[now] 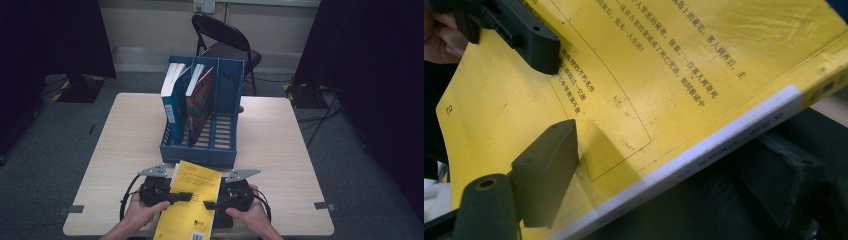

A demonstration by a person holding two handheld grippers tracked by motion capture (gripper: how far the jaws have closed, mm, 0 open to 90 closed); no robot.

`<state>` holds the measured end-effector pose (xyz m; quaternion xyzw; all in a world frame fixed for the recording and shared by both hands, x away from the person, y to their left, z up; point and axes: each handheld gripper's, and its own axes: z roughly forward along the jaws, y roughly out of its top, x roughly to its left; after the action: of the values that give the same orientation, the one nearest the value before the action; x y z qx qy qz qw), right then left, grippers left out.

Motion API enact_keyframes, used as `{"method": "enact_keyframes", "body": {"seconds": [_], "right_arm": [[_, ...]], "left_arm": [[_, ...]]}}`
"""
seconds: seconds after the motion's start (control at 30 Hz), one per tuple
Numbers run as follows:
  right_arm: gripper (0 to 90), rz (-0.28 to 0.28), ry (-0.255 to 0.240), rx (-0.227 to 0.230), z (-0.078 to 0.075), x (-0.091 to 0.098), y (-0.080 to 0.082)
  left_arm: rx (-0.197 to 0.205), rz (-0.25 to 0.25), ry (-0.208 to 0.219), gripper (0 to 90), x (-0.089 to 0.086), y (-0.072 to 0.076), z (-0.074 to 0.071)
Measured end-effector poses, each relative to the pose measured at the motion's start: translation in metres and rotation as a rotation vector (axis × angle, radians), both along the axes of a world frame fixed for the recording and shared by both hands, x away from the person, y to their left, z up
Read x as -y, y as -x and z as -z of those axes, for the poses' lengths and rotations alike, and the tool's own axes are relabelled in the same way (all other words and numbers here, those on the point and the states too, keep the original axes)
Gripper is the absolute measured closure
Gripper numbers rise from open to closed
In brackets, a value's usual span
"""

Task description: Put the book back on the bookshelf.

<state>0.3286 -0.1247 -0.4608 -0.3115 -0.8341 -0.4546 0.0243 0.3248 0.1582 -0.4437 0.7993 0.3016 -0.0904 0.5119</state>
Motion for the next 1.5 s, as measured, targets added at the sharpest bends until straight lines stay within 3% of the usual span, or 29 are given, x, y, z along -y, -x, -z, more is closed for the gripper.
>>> {"method": "enact_keyframes", "body": {"seconds": [0.27,0.5,0.6,0.87,1.07,1.37,1.43,1.5], "right_arm": [[39.9,0.042,-0.078,0.047,-0.016,0.006,-0.003],[49.0,0.079,-0.135,0.058,-0.031,0.011,-0.006],[50.2,0.095,-0.148,0.077,-0.039,0.012,-0.006],[58.4,0.094,-0.198,0.113,-0.059,0.015,-0.009],[65.2,0.085,-0.220,0.167,-0.079,0.011,-0.012],[71.9,0.082,-0.235,0.252,-0.107,0.014,-0.010],[72.7,0.079,-0.234,0.267,-0.108,0.015,-0.008],[73.2,0.073,-0.250,0.267,-0.104,0.017,-0.005]], "left_arm": [[0.025,-0.019,0.024,83.5,-0.005,0.003,-0.009],[0.063,-0.019,0.043,85.2,-0.005,0.000,-0.020],[0.092,-0.034,0.038,85.5,-0.003,0.001,-0.028],[0.111,-0.052,0.081,85.4,-0.010,-0.002,-0.039],[0.139,-0.082,0.113,85.6,-0.016,-0.004,-0.047],[0.228,-0.097,0.141,85.8,-0.014,-0.005,-0.064],[0.250,-0.089,0.116,85.8,-0.012,-0.002,-0.063],[0.244,-0.084,0.140,85.7,-0.013,0.000,-0.058]]}}
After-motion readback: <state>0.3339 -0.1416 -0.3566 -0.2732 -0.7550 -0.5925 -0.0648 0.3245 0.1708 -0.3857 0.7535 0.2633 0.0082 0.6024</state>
